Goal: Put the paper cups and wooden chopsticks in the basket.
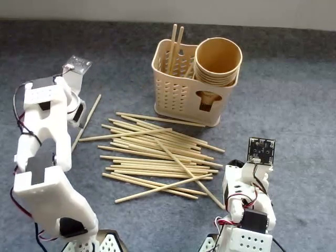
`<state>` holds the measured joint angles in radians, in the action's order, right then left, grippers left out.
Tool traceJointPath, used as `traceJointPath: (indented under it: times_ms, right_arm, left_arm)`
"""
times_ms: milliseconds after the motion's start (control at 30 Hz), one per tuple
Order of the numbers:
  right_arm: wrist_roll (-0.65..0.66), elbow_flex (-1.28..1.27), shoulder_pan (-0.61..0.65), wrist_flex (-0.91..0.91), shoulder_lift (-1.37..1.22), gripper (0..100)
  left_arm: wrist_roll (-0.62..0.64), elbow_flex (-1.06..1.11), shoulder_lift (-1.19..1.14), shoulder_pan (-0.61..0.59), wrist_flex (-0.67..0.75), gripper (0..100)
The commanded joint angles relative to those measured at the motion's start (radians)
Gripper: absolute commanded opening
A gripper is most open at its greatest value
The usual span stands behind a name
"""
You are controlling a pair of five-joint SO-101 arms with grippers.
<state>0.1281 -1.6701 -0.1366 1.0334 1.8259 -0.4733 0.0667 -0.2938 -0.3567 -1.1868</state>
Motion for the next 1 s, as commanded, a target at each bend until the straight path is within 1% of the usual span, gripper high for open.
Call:
traceJointPath:
  times_ms: [0,100,233,333,433,633,800,967]
  right_arm:
    - [0.008,-0.114,0.002,-0.018,0.012,0.5]
    - [0.008,-0.114,0.002,-0.018,0.012,0.5]
    - [0.008,-0.114,0.002,-0.018,0.012,0.5]
    - [0.008,-0.114,0.002,-0.018,0.012,0.5]
    - [0.008,-0.114,0.002,-0.018,0.012,0.5]
    - [0.008,-0.114,0.002,-0.018,0.012,0.5]
    - [0.008,-0.114,0.002,-0.018,0.012,0.5]
    - [0.008,-0.114,0.002,-0.018,0.012,0.5]
  left_arm:
    - [0.038,-0.005,0.056,0.076,0.061,15]
    - [0.048,-0.007,0.039,0.104,0.095,15]
    - [0.087,-0.071,-0.074,0.111,0.141,15]
    - [0.089,-0.193,-0.205,0.107,0.138,15]
    - [0.089,-0.321,-0.334,0.104,0.123,10]
    - [0.084,-0.61,-0.489,0.101,-0.141,1]
    - [0.084,-0.745,-0.545,0.101,-0.301,0]
    - [0.087,-0.855,-0.544,0.104,-0.414,0]
